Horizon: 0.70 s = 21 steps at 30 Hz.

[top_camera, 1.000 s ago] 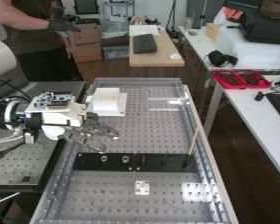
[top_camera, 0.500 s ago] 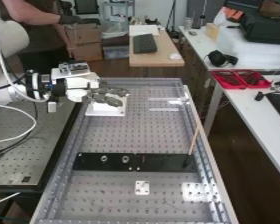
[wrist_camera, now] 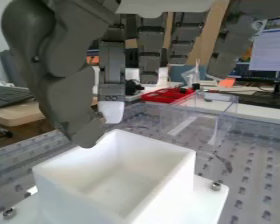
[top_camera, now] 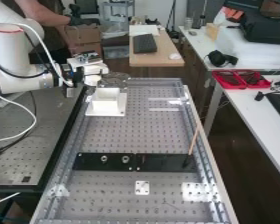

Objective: Grab the smaller nut and place it in the white container

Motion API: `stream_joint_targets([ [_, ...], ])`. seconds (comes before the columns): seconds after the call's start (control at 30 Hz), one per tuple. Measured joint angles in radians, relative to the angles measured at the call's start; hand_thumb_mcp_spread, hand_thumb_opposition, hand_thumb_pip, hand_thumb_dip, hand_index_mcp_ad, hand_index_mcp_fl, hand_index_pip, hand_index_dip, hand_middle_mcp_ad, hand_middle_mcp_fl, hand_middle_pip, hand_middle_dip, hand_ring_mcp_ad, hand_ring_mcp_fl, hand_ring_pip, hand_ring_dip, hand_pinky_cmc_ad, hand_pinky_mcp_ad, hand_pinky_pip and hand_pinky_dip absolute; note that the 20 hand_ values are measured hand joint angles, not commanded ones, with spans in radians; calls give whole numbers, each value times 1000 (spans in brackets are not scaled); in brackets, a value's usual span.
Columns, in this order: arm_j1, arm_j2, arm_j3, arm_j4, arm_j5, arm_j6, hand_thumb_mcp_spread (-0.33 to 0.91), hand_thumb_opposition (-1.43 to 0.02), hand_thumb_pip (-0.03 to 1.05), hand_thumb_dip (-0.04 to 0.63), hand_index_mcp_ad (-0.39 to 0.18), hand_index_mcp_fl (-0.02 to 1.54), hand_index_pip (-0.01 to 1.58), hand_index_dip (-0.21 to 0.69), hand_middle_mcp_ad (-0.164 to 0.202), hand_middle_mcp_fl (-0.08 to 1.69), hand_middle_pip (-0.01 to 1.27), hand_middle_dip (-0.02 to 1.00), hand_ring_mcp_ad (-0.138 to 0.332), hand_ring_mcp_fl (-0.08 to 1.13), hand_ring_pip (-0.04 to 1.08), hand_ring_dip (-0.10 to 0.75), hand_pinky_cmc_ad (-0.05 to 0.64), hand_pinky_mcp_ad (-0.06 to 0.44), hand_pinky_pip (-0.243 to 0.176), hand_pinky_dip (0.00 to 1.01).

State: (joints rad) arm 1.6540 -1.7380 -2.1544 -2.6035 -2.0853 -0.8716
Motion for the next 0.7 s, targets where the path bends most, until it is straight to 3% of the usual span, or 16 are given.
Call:
stream_joint_targets([
  [0.37,19,-72,39,20,19,20,429,-897,667,284,-106,211,1510,298,63,241,124,255,93,14,103,154,321,278,51,192],
  [0.5,-1,-82,53,-4,23,27,449,-899,670,284,-126,75,1333,295,66,218,124,253,94,14,103,154,321,278,51,192],
  [0.7,-35,-66,60,-7,26,58,428,-852,700,283,-126,0,1052,265,63,152,124,255,96,0,99,154,325,278,51,188],
])
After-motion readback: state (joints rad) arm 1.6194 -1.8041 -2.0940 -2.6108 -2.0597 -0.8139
